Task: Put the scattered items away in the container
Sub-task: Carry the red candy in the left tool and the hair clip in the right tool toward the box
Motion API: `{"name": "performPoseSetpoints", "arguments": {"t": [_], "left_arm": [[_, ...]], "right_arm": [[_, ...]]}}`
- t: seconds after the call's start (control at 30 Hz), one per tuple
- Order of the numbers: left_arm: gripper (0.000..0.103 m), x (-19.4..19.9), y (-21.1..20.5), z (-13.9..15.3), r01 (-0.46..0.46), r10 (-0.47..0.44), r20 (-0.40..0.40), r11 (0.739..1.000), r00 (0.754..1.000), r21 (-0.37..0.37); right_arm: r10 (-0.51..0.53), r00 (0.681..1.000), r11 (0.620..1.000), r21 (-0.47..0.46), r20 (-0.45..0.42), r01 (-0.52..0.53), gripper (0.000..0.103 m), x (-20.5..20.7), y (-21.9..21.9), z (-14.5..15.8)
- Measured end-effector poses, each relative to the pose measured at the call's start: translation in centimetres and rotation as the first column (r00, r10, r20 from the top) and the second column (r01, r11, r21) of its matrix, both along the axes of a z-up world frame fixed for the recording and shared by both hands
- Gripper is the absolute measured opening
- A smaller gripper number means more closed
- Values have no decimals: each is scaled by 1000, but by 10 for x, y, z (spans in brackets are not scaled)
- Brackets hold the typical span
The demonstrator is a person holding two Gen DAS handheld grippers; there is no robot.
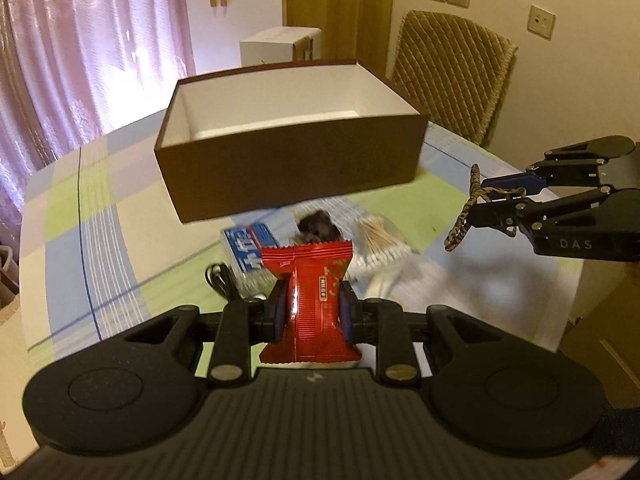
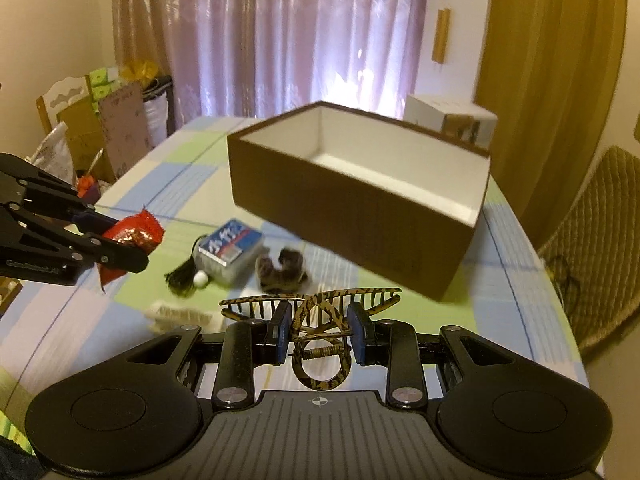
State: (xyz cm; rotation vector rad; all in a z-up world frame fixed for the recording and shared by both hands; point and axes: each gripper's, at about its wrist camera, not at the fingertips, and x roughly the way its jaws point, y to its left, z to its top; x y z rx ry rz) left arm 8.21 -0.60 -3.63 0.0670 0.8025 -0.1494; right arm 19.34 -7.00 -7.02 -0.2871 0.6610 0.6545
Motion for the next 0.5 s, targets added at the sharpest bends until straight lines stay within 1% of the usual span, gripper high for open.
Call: {"name": "performPoseSetpoints", "arguments": {"t": [0.27,0.5], "left_arm": [[21,37,1,10,-26,26,23,1000,999,5],[21,77,4,21,-41,40,48,999,998,22]], "right_arm": [[35,999,999,19,26,-35,27,34,3,14],[61,997,997,37,56,-63,27,72,8,26]]}}
